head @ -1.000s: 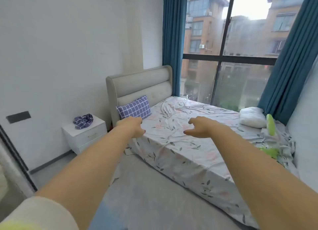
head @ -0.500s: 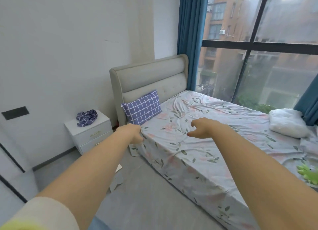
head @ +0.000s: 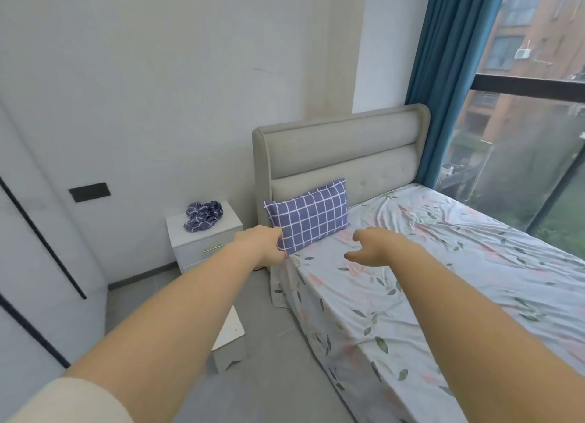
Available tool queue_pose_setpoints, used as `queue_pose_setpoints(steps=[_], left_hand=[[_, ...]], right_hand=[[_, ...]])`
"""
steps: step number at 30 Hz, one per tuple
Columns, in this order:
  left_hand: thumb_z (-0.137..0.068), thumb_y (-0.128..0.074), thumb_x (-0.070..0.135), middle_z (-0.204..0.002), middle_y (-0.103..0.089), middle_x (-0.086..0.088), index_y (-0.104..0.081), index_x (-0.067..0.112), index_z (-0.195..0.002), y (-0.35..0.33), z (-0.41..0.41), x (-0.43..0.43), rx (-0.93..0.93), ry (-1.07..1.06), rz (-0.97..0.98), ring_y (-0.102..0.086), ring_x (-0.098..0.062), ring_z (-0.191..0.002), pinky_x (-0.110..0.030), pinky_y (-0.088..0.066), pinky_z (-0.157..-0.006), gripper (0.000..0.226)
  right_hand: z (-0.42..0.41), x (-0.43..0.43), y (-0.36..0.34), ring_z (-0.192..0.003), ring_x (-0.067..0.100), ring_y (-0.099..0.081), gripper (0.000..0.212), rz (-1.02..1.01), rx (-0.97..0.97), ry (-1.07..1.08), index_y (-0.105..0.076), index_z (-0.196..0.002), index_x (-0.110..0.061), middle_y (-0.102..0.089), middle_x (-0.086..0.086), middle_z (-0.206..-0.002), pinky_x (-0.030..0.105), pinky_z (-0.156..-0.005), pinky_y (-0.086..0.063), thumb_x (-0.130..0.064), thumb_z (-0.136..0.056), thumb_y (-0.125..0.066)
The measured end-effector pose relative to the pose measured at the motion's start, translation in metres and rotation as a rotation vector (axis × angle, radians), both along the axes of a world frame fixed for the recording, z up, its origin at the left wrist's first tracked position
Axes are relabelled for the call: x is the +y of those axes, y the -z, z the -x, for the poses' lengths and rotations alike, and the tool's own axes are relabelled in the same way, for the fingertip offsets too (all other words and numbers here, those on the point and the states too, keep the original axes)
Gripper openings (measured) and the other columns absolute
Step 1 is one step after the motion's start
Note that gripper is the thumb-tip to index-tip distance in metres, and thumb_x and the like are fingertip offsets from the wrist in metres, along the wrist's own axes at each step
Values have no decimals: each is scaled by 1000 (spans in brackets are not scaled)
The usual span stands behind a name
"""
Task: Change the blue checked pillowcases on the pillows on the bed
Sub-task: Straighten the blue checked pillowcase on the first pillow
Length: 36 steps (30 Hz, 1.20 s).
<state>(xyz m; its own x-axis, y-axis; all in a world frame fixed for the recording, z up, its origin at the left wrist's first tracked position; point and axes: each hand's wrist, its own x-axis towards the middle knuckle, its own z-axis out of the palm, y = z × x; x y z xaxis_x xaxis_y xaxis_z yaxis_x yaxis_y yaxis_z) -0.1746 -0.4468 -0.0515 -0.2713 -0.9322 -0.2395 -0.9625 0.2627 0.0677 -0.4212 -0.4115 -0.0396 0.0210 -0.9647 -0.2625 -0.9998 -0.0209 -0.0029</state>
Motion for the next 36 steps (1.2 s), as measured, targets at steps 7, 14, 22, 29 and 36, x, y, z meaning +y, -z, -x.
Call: queue_pose_setpoints(steps=[7,14,22,29,36], left_hand=[[-94,-51,48,-135,-52,-4,-41,22,-137,5,-16,-145,-48,-11,24,-52,-28,-120,-41,-47,-94,51],[-92,-51,48,-128,-56,-4,-47,23,-128,9,-16,-286,17,32,12,-55,-27,-112,-45,-48,-94,44],[-93,-51,49,-139,-49,-3,-40,23,-141,35,-5,-427,-5,24,-36,-49,-27,-123,-40,-45,-92,55],[-92,-53,56,-146,-44,-2,-32,25,-149,45,18,-567,-19,-20,-47,-46,-27,-131,-44,-44,-102,68],[-91,-55,59,-147,-45,-7,-36,20,-148,24,45,-700,-3,-41,-9,-45,-28,-133,-41,-42,-105,72]], right_hand=[[-3,-132,0,-126,28,-49,61,50,9,24,-43,-141,-17,-49,7,-142,42,-100,-44,-54,-92,-49],[-2,-261,-11,-126,28,-49,62,104,7,103,-45,-138,-17,-52,5,-139,44,-99,-44,-58,-91,-47],[4,-402,20,-127,30,-48,65,20,28,78,-42,-141,-19,-49,7,-141,47,-102,-43,-59,-91,-49],[31,-572,29,-125,31,-48,59,9,42,29,-49,-134,-18,-51,9,-137,43,-102,-42,-57,-90,-50],[41,-706,19,-130,31,-46,64,24,-76,3,-44,-141,-13,-48,11,-144,43,-106,-39,-53,-92,-53]])
